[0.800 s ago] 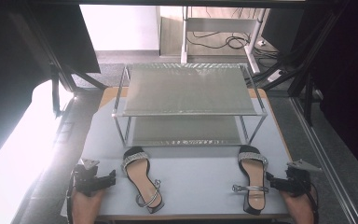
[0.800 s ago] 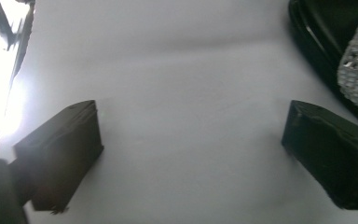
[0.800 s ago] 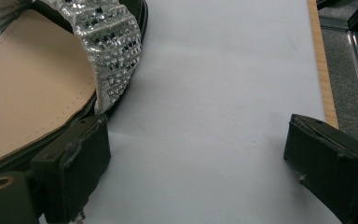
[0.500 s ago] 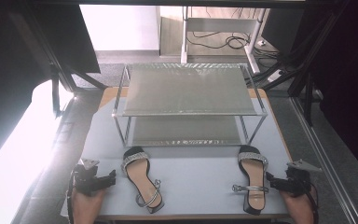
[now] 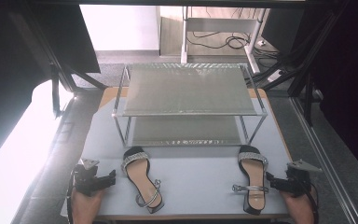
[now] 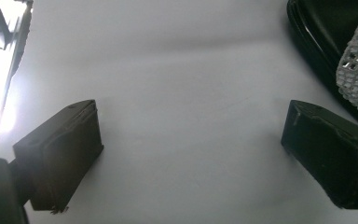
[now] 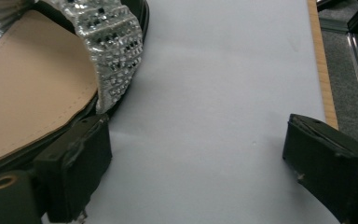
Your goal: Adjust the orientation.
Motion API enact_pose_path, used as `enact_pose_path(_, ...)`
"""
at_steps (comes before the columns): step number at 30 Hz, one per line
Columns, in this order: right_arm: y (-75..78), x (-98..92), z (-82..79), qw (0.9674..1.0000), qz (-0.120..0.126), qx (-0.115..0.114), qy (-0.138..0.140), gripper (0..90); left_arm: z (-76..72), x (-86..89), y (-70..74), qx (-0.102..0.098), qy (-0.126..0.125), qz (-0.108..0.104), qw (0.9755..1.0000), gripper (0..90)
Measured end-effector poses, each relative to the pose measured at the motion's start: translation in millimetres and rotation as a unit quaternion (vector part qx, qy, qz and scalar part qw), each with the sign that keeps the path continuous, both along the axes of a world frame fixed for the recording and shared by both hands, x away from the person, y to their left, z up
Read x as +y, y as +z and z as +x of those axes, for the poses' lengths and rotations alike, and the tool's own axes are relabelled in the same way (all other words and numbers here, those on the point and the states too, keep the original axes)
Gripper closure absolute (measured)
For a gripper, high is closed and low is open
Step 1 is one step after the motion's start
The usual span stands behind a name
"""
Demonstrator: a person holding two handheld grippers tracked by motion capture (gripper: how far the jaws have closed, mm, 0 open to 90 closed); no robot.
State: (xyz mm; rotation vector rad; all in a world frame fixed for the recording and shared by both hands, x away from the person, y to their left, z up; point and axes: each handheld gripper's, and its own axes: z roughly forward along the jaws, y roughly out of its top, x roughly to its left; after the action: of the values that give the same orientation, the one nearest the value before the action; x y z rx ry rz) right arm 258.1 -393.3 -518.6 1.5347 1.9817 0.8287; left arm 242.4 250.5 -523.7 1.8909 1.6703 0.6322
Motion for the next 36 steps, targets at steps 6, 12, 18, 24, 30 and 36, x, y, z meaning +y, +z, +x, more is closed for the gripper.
enact_pose_path(6,0.3,-0.3,0.1,1.0000,0.004,0.000,0.001,9.7,0.3,1.0,0.5,0.002,-0.009,-0.001,1.0000,4.2)
enact_pose_path(12,0.1,-0.3,0.2,1.0000,0.002,0.000,0.001,9.6,4.9,-1.6,1.2,-0.002,-0.018,0.004,0.9998,3.1)
enact_pose_path(18,-0.1,-0.1,0.2,1.0000,0.002,0.000,0.001,9.5,13.6,-8.3,2.5,-0.006,-0.022,0.016,0.9996,2.1)
enact_pose_path(24,-0.2,-0.1,0.2,1.0000,0.001,0.000,0.001,9.4,22.5,-16.5,2.4,-0.002,-0.030,0.029,0.9991,2.3)
enact_pose_path(30,-0.3,-0.1,0.3,1.0000,0.001,0.000,0.001,9.5,28.4,-20.5,3.3,0.000,-0.037,0.030,0.9989,4.4)
enact_pose_path(36,-0.3,-0.1,0.4,1.0000,0.001,0.001,0.001,9.4,36.6,-29.9,3.9,-0.003,-0.050,0.034,0.9982,6.2)
